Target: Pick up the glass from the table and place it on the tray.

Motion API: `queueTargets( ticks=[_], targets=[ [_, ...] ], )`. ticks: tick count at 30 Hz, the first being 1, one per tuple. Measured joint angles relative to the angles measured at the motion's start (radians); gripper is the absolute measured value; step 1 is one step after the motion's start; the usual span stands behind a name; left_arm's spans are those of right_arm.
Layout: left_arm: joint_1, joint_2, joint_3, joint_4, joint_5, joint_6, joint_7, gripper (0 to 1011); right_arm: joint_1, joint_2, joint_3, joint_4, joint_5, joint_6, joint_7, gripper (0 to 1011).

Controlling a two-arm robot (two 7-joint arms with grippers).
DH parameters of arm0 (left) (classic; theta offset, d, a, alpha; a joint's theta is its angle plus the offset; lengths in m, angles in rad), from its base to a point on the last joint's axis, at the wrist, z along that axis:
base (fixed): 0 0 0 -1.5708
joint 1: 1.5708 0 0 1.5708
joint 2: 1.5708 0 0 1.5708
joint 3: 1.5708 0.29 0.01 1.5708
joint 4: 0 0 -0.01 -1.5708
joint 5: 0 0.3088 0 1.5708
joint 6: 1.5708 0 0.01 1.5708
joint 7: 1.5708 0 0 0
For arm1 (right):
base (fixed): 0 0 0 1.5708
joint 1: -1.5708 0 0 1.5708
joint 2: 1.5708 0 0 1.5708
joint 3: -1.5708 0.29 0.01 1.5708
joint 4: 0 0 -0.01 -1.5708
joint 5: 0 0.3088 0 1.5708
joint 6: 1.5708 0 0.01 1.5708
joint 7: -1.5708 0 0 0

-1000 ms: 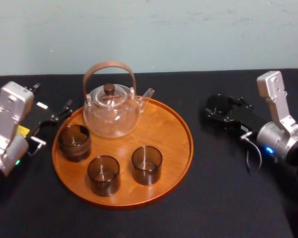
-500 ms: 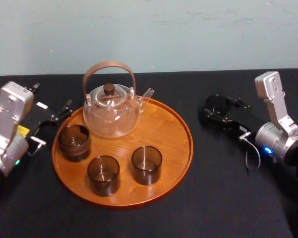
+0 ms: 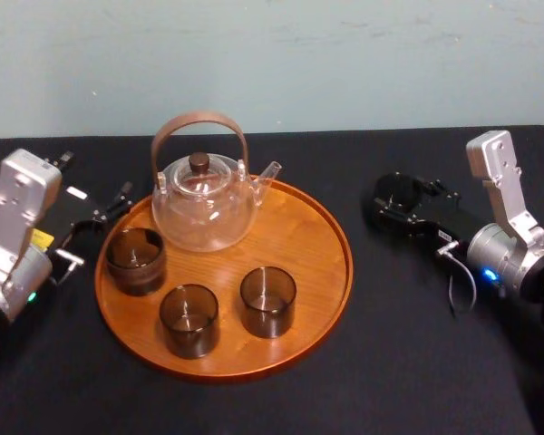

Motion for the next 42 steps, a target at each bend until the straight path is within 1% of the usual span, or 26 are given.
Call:
queueTargets(
  ticks=[3, 6, 14, 22, 24, 25, 28, 32, 42],
  targets=[
    [0.000, 0.000, 0.000, 0.000, 0.000, 0.000, 0.000, 1001, -0.001, 0.001, 0.001, -0.002, 0.003, 0.003, 0.003, 900],
    [0.000, 0.000, 0.000, 0.000, 0.000, 0.000, 0.000, 1001, -0.007, 0.006, 0.005, -0.018, 0.012, 0.015, 0.010, 900],
    [0.000, 0.000, 0.000, 0.000, 0.000, 0.000, 0.000, 1001, -0.036, 0.027, 0.008, -0.089, 0.027, 0.047, 0.015, 900],
    [0.000, 0.000, 0.000, 0.000, 0.000, 0.000, 0.000, 1001, -0.065, 0.047, -0.002, -0.159, 0.035, 0.059, 0.025, 900],
    [0.000, 0.000, 0.000, 0.000, 0.000, 0.000, 0.000, 1001, -0.076, 0.054, -0.007, -0.187, 0.037, 0.063, 0.026, 900],
    [0.000, 0.000, 0.000, 0.000, 0.000, 0.000, 0.000, 1001, -0.076, 0.054, -0.007, -0.187, 0.037, 0.063, 0.026, 900],
    [0.000, 0.000, 0.000, 0.000, 0.000, 0.000, 0.000, 1001, -0.089, 0.062, -0.014, -0.216, 0.038, 0.067, 0.026, 900],
    [0.000, 0.000, 0.000, 0.000, 0.000, 0.000, 0.000, 1001, -0.099, 0.068, -0.020, -0.242, 0.039, 0.070, 0.025, 900],
    [0.000, 0.000, 0.000, 0.000, 0.000, 0.000, 0.000, 1001, -0.113, 0.081, -0.032, -0.282, 0.044, 0.072, 0.024, 900]
  ],
)
